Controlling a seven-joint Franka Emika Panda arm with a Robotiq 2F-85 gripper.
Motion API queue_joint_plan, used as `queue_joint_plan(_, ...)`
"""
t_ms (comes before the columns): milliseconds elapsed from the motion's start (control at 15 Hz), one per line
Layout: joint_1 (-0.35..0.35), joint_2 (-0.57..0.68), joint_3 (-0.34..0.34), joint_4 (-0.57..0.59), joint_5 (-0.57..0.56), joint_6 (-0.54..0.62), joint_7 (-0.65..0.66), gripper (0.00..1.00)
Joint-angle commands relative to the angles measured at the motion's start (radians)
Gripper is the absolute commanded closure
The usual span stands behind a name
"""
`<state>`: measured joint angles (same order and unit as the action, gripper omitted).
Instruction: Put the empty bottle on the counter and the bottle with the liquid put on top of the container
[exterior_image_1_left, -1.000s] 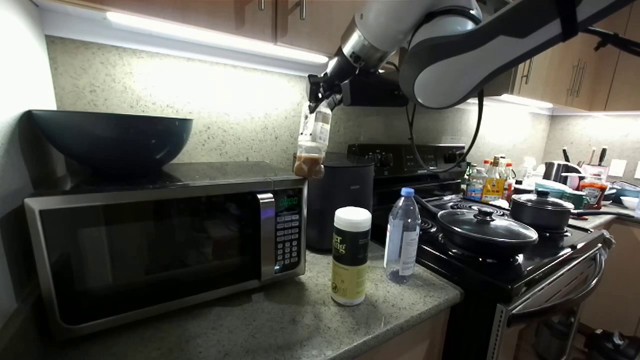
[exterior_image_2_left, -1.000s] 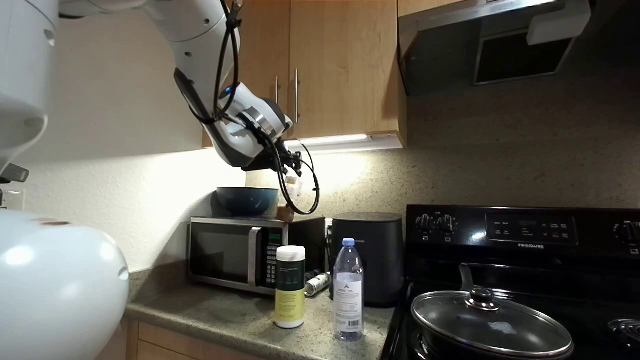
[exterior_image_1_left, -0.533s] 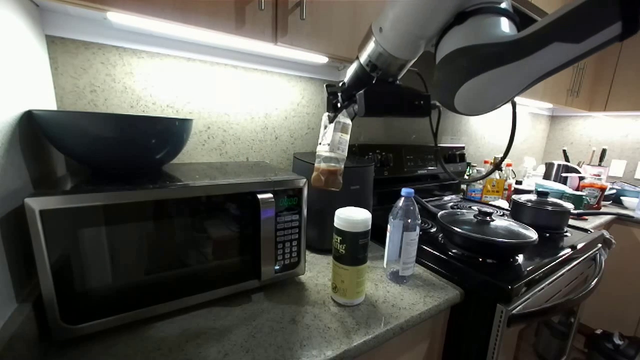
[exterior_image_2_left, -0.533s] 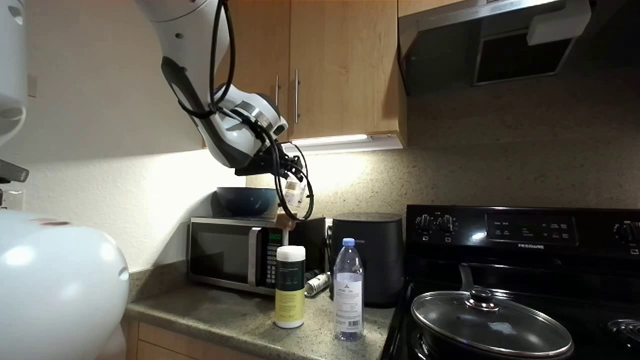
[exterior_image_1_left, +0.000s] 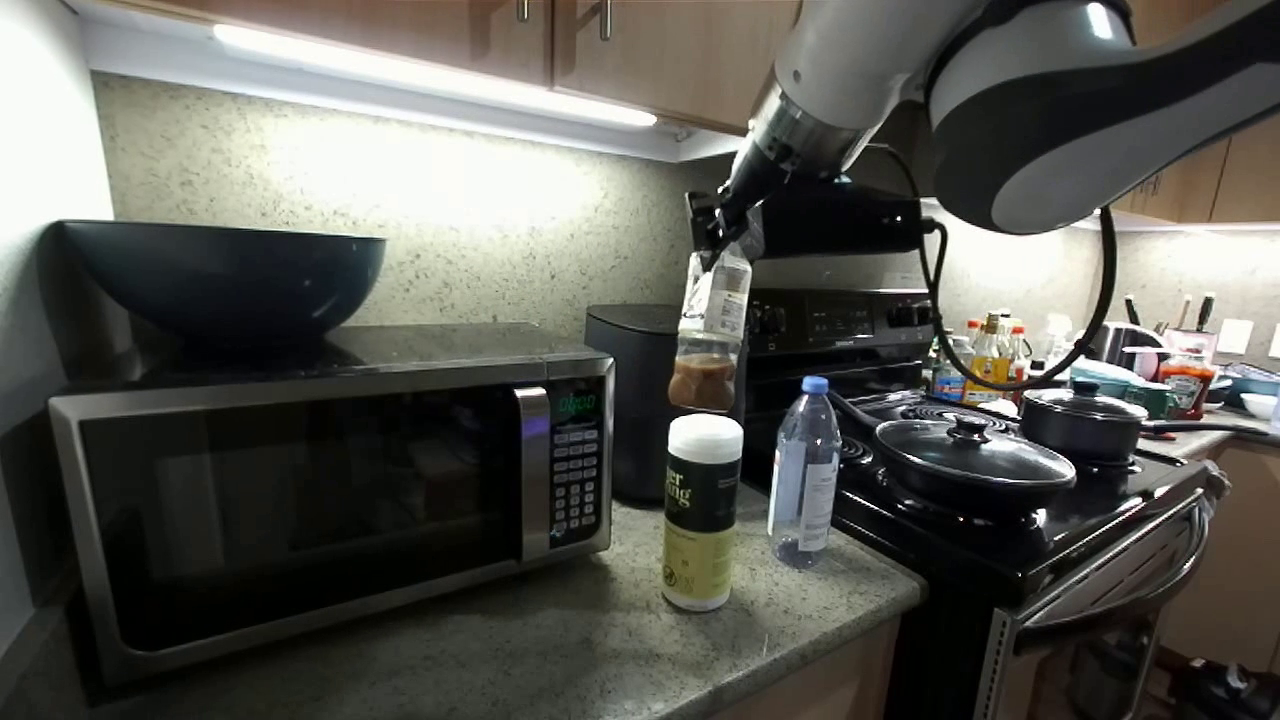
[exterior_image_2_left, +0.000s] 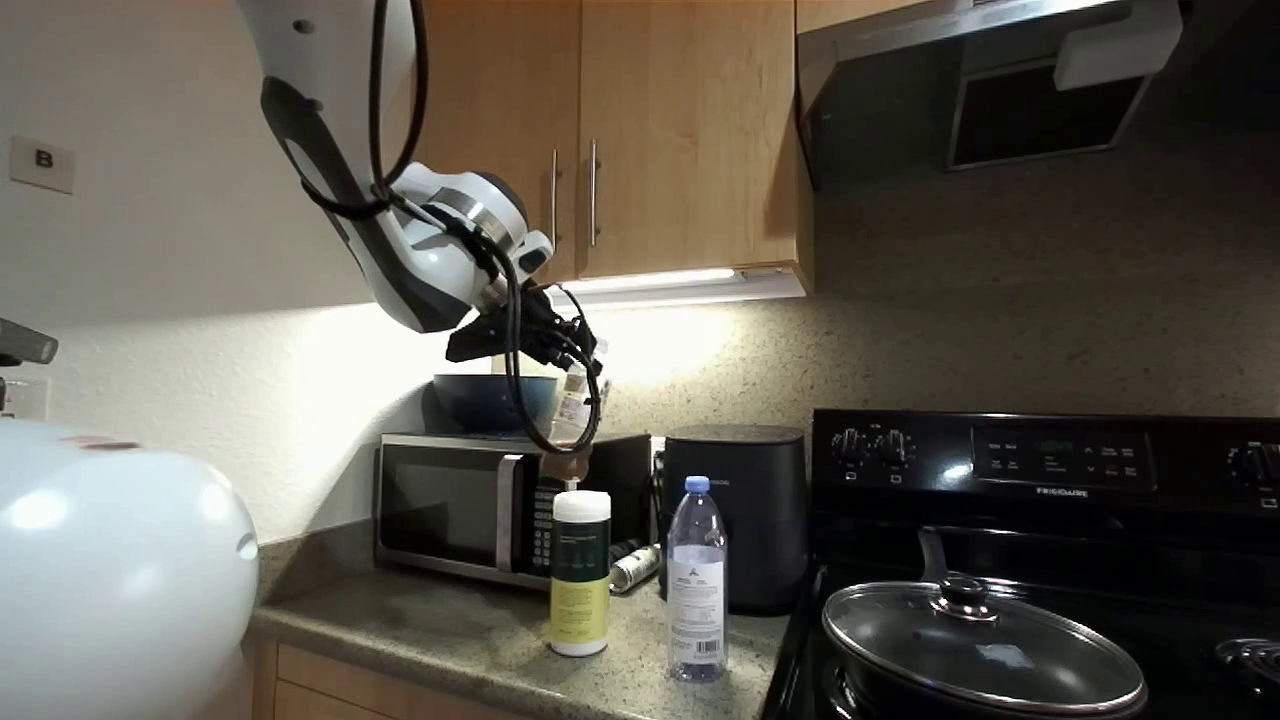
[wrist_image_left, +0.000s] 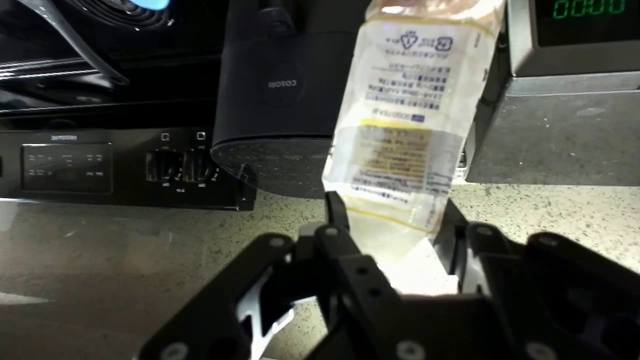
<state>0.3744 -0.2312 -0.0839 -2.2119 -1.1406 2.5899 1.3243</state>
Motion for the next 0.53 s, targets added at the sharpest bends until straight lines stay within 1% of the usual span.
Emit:
queue_joint_plan(0, -0.111, -0.065, 0.136, -0.052, -0.003, -0.06, 0.029, 0.82)
queue_joint_plan(67, -0.131, -0.024, 0.138, -0.023, 0.024, -0.02, -0.011, 0.57)
queue_joint_plan(133, -0.146, -0.033, 0.159, -0.03, 0.022, -0.027, -0.01, 0.57)
queue_joint_plan(267, -0.155, -0.038, 0.174, -0.033, 0.02, -0.031, -0.009, 0.57)
queue_joint_plan(333, -0.158, -0.038, 0.175, -0.033, 0.02, -0.031, -0.009, 0.82)
queue_joint_plan(467, -0.185, -0.013, 0.193, -0.011, -0.016, -0.03, 0.018, 0.82)
